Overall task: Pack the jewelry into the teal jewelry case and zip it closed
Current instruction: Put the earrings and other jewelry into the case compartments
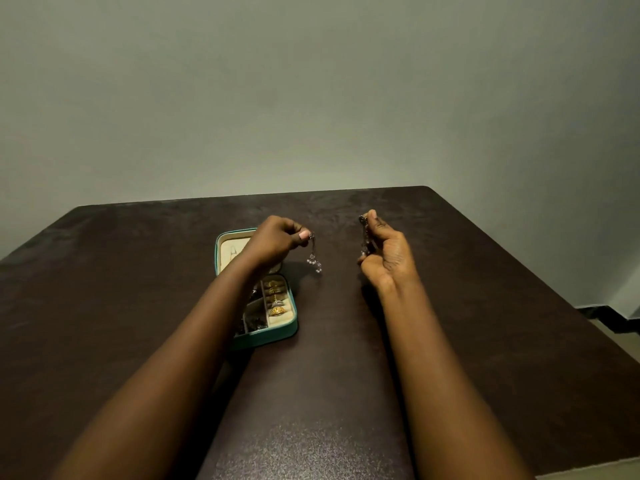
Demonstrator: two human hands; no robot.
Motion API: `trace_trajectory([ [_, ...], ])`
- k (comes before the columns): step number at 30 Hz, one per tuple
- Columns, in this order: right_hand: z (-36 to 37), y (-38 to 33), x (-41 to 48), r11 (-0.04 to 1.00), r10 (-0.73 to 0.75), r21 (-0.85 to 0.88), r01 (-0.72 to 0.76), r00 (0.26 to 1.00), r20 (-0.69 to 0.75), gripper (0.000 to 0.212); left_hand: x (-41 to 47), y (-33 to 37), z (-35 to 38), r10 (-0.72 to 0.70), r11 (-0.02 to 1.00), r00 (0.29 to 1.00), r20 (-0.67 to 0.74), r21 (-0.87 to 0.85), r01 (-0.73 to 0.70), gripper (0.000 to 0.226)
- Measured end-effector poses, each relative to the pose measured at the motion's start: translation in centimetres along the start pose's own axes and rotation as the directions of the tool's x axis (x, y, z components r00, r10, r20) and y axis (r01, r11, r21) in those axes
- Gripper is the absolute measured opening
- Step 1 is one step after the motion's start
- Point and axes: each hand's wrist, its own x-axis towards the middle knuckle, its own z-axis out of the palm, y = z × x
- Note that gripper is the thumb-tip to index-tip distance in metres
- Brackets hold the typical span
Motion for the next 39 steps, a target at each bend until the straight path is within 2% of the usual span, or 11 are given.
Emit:
trace_trajectory([
  [4, 1.0, 0.4, -1.3, 0.993, 0.113, 0.037, -0.114, 0.993, 0.026, 0.019, -2.1, 0.9, -0.6, 0.009, 0.964, 0.999, 0.041, -0.264, 0.002, 0.018],
  [10, 1.9, 1.8, -1.8, 0.974, 0.226, -0.024, -0.225, 0.973, 0.050, 0.028, -4.5, 1.1, -1.1, 0.023, 0.904, 1.000, 0.018, -0.428, -0.013, 0.020],
  [13, 2.6, 2.2, -2.5, 0.968, 0.253, -0.037, -0.250, 0.959, 0.127, 0.033, -5.3, 1.1, -1.4, 0.050, 0.874, 0.998, -0.031, -0.482, -0.059, 0.014],
  [17, 3.4, 2.5, -3.7, 0.965, 0.258, -0.018, -0.261, 0.938, 0.230, 0.020, -6.0, 1.0, -2.1, 0.067, 0.809, 0.996, -0.055, -0.581, -0.086, 0.019],
  [19, 3.9, 2.6, -4.2, 0.968, 0.249, -0.060, -0.242, 0.931, 0.268, 0.011, -6.4, 1.0, -2.2, 0.084, 0.756, 0.995, -0.045, -0.647, -0.093, 0.020],
  [21, 4.1, 2.6, -4.6, 0.967, 0.254, -0.076, -0.243, 0.912, 0.322, 0.018, -6.8, 1.3, -2.2, 0.101, 0.691, 0.994, -0.052, -0.715, -0.107, 0.023],
  [25, 4.6, 2.8, -5.6, 0.959, 0.271, -0.044, -0.279, 0.863, 0.426, 0.017, -7.3, 2.1, -2.3, 0.142, 0.498, 0.989, -0.037, -0.861, -0.104, 0.027],
  [31, 5.0, 3.5, -5.9, 0.960, 0.238, 0.008, -0.279, 0.833, 0.500, 0.018, -7.5, 2.5, -2.1, 0.162, 0.249, 0.987, -0.016, -0.967, -0.057, 0.016],
  [34, 5.1, 3.4, -6.2, 0.955, 0.243, 0.038, -0.295, 0.845, 0.477, 0.015, -7.3, 2.2, -1.8, 0.149, 0.236, 0.989, -0.011, -0.971, -0.047, 0.016],
  [39, 5.2, 3.2, -6.9, 0.936, 0.286, 0.071, -0.344, 0.863, 0.416, 0.033, -7.1, 2.1, -1.3, 0.100, 0.320, 0.994, -0.035, -0.945, -0.066, 0.017],
])
